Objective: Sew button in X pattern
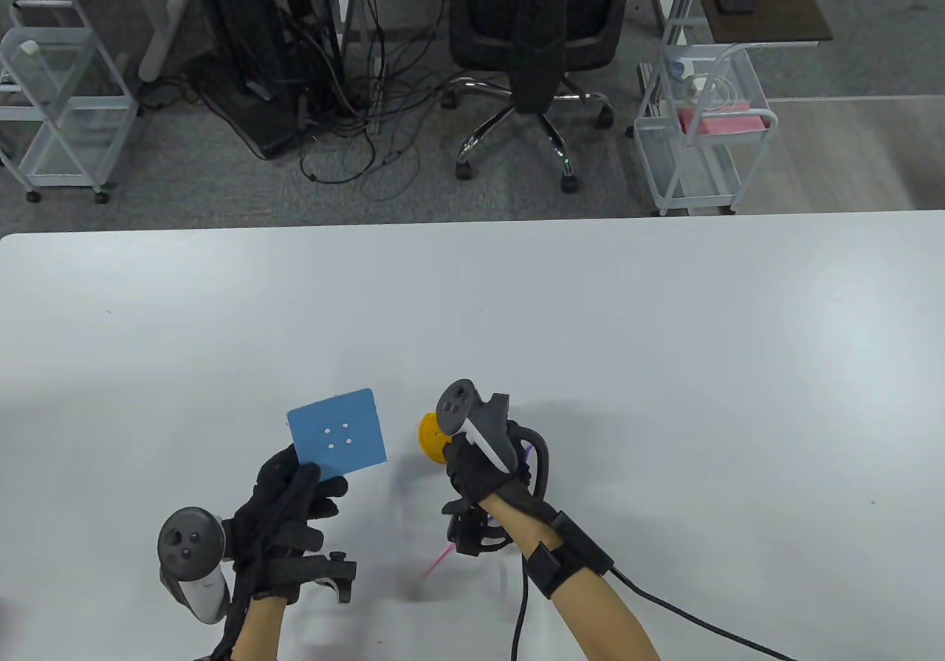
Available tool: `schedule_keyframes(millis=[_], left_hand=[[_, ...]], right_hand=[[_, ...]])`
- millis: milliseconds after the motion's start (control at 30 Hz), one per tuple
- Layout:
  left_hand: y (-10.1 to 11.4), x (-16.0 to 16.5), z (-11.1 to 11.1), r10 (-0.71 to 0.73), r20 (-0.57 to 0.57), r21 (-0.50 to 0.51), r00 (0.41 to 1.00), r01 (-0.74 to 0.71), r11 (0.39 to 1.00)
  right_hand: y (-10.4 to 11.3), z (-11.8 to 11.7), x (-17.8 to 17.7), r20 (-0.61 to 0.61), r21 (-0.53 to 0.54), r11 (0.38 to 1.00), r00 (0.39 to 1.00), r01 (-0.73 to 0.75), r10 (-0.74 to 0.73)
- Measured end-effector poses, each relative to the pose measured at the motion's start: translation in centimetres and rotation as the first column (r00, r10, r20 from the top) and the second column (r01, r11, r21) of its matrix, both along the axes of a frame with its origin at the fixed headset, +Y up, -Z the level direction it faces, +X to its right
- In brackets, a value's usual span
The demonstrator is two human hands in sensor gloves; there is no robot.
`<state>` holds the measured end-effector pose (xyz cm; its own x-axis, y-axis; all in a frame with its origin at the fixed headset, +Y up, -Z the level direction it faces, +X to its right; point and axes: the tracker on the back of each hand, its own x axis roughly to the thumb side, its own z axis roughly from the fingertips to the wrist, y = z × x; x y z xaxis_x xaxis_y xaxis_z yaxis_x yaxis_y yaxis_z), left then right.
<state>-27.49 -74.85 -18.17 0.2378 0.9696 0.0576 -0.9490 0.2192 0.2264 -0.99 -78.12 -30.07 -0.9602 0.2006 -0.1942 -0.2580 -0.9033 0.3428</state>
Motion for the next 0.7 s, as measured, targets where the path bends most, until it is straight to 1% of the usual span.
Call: schedule_keyframes(millis=[267, 433, 500, 600, 700], left_hand=[[0.0, 0.0, 0.0, 0.000, -0.006, 0.003, 1.000, 0.000, 1.000], [-0.1, 0.0, 0.0, 0.003, -0.012, 0.004, 1.000, -0.003, 1.000], [0.0, 0.0, 0.1, 0.011, -0.015, 0.006, 1.000, -0.011, 1.000], [-0.1, -0.1, 0.1, 0.020, -0.019, 0.007, 1.000, -0.020, 1.000], [-0.1, 0.0, 0.1, 0.027, -0.022, 0.003, 0.999, -0.027, 1.000]], right_hand=[[0.4, 0.1, 0.4, 0.045, 0.033, 0.997, 0.996, -0.075, 0.073], [1.0, 0.5, 0.7, 0.045, 0.066, 0.996, 0.998, -0.051, 0.048], [1.9, 0.8, 0.9, 0.042, 0.107, 0.994, 0.999, -0.003, -0.002], [4.1, 1.3, 1.5, 0.024, 0.173, 0.980, 0.994, 0.103, -0.109], [6.8, 2.1, 2.0, -0.018, 0.254, 0.932, 0.964, 0.259, -0.264]])
